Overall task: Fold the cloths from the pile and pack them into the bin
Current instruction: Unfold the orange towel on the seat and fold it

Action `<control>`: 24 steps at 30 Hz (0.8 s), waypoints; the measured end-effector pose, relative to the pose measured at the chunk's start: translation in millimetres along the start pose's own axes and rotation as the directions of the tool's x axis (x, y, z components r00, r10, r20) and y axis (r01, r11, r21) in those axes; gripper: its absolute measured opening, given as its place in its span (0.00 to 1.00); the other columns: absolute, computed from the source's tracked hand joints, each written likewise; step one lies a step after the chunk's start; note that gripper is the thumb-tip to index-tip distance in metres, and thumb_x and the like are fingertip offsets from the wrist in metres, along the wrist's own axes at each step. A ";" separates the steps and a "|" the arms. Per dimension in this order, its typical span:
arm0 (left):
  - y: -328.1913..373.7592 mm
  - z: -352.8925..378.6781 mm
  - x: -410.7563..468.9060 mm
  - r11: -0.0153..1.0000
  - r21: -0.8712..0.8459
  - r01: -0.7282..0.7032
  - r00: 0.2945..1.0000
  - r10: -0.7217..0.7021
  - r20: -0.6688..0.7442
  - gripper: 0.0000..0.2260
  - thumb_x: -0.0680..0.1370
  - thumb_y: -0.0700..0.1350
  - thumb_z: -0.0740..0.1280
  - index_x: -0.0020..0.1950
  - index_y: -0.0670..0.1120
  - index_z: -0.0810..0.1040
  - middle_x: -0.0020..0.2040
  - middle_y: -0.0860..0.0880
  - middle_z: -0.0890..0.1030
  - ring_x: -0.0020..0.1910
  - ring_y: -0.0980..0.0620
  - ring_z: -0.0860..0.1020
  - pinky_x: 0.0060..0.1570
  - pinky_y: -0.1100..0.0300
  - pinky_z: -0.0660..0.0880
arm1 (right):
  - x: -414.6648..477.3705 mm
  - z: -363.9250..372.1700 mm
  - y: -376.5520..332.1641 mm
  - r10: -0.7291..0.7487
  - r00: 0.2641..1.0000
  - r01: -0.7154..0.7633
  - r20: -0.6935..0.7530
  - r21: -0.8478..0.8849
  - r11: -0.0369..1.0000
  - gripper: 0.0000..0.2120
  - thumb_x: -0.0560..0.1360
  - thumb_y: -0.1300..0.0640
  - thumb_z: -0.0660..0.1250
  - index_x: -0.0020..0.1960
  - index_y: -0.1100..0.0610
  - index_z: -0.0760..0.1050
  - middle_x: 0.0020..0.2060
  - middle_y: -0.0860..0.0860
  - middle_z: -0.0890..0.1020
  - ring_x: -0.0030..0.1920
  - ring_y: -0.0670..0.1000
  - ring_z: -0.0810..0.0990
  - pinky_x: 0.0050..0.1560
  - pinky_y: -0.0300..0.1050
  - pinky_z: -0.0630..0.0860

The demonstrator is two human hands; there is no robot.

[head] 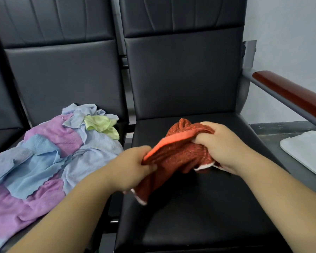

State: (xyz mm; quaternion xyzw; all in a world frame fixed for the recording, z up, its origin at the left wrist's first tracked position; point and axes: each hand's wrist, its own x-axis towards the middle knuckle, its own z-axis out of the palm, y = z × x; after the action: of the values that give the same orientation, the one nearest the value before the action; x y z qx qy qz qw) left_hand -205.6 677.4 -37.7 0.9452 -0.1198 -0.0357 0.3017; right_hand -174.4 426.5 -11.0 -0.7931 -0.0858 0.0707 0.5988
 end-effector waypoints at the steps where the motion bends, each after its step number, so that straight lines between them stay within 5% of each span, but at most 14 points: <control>1: 0.6 -0.7 0.7 0.995 -0.104 -0.001 0.996 -0.008 -0.084 0.04 0.79 0.41 0.69 0.46 0.47 0.75 0.37 0.55 0.78 0.35 0.59 0.74 0.39 0.60 0.73 | -2.2 0.1 -3.6 -0.015 0.997 0.007 0.072 0.100 0.995 0.05 0.75 0.67 0.71 0.49 0.60 0.81 0.44 0.61 0.86 0.45 0.62 0.86 0.50 0.61 0.81; 2: 2.6 -2.0 1.5 0.979 -0.203 -0.006 0.984 -0.030 -0.174 0.05 0.79 0.39 0.67 0.45 0.47 0.73 0.36 0.55 0.76 0.35 0.58 0.73 0.39 0.57 0.73 | -5.6 0.2 -7.4 -0.031 0.984 0.009 0.174 0.125 0.992 0.10 0.73 0.68 0.74 0.51 0.56 0.83 0.47 0.60 0.87 0.48 0.61 0.87 0.53 0.60 0.83; 4: 13.7 -5.6 1.0 0.903 -0.428 -0.037 0.953 -0.098 -0.287 0.07 0.78 0.35 0.63 0.45 0.47 0.70 0.34 0.52 0.73 0.33 0.54 0.71 0.32 0.56 0.72 | -8.7 0.5 -4.9 -0.024 0.948 0.075 0.318 -0.148 0.986 0.19 0.70 0.62 0.79 0.55 0.43 0.84 0.51 0.48 0.87 0.52 0.46 0.86 0.58 0.43 0.82; 6: 26.2 -8.7 -0.1 0.810 -0.582 -0.079 0.945 -0.124 -0.301 0.07 0.77 0.35 0.61 0.48 0.47 0.71 0.33 0.48 0.72 0.30 0.50 0.71 0.27 0.58 0.70 | -4.2 2.1 4.8 0.016 0.962 0.142 0.274 -0.545 0.827 0.17 0.70 0.53 0.80 0.56 0.41 0.82 0.49 0.42 0.84 0.49 0.40 0.82 0.50 0.31 0.77; 8: 30.1 -9.3 -1.3 0.856 -0.509 -0.092 0.959 -0.063 -0.278 0.06 0.77 0.38 0.63 0.50 0.49 0.75 0.35 0.48 0.77 0.30 0.52 0.75 0.28 0.58 0.73 | 0.9 2.9 9.4 0.026 0.987 0.092 0.161 -0.682 0.726 0.06 0.74 0.51 0.75 0.49 0.44 0.80 0.42 0.44 0.84 0.45 0.45 0.82 0.44 0.38 0.76; 10: 27.2 -8.0 -0.1 0.953 -0.281 -0.112 0.984 0.068 -0.163 0.04 0.75 0.45 0.68 0.49 0.53 0.77 0.39 0.54 0.82 0.37 0.57 0.79 0.41 0.59 0.76 | 3.4 2.9 9.7 -0.013 0.997 0.057 0.070 -0.675 0.736 0.06 0.76 0.51 0.70 0.41 0.47 0.77 0.37 0.46 0.83 0.41 0.48 0.82 0.42 0.46 0.75; 13: 25.0 -4.7 0.2 0.994 -0.084 -0.069 0.998 0.068 -0.014 0.10 0.76 0.49 0.74 0.39 0.54 0.76 0.32 0.62 0.79 0.33 0.65 0.76 0.41 0.63 0.71 | 1.4 3.1 2.6 -0.059 0.998 0.062 0.024 -0.565 0.823 0.12 0.79 0.51 0.68 0.38 0.51 0.78 0.37 0.47 0.83 0.40 0.48 0.81 0.43 0.47 0.75; 16: 30.1 -10.7 -2.2 0.951 -0.308 0.030 0.996 -0.003 0.087 0.12 0.77 0.48 0.74 0.36 0.48 0.76 0.25 0.56 0.75 0.23 0.62 0.73 0.28 0.67 0.70 | -3.8 4.7 -1.1 -0.049 0.996 0.027 -0.073 -0.275 0.961 0.14 0.76 0.45 0.74 0.43 0.56 0.83 0.38 0.50 0.87 0.40 0.47 0.84 0.42 0.41 0.77; 18: 33.6 -13.3 -5.9 0.925 -0.372 0.080 0.985 -0.016 0.173 0.10 0.75 0.45 0.76 0.40 0.43 0.77 0.25 0.52 0.74 0.20 0.56 0.72 0.22 0.66 0.69 | -5.6 4.8 -2.4 -0.055 0.995 0.051 -0.082 -0.053 0.997 0.12 0.72 0.49 0.80 0.47 0.58 0.85 0.40 0.52 0.88 0.41 0.48 0.86 0.41 0.39 0.79; 21: 20.4 -12.7 0.4 0.997 -0.073 -0.022 0.998 0.018 -0.052 0.05 0.75 0.45 0.73 0.44 0.48 0.79 0.31 0.54 0.79 0.29 0.59 0.77 0.35 0.58 0.76 | -6.8 3.2 -3.7 -0.045 0.987 0.033 0.151 0.081 0.996 0.12 0.69 0.62 0.81 0.51 0.55 0.86 0.46 0.51 0.89 0.49 0.50 0.88 0.53 0.46 0.83; 24: 14.2 -11.6 4.0 0.987 -0.145 -0.070 0.964 0.029 -0.266 0.09 0.75 0.37 0.65 0.44 0.51 0.74 0.32 0.57 0.77 0.31 0.59 0.74 0.37 0.57 0.74 | -6.4 3.4 7.8 0.131 0.948 -0.010 0.288 -0.387 0.922 0.12 0.70 0.57 0.81 0.52 0.54 0.85 0.44 0.47 0.89 0.45 0.48 0.88 0.52 0.46 0.83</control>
State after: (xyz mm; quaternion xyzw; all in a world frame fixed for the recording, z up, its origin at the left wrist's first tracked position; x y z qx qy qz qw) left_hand -203.0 671.7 -20.0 0.9122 -0.0994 0.0884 0.3875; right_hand -181.0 426.1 -19.4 -0.8758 -0.1613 0.1976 0.4097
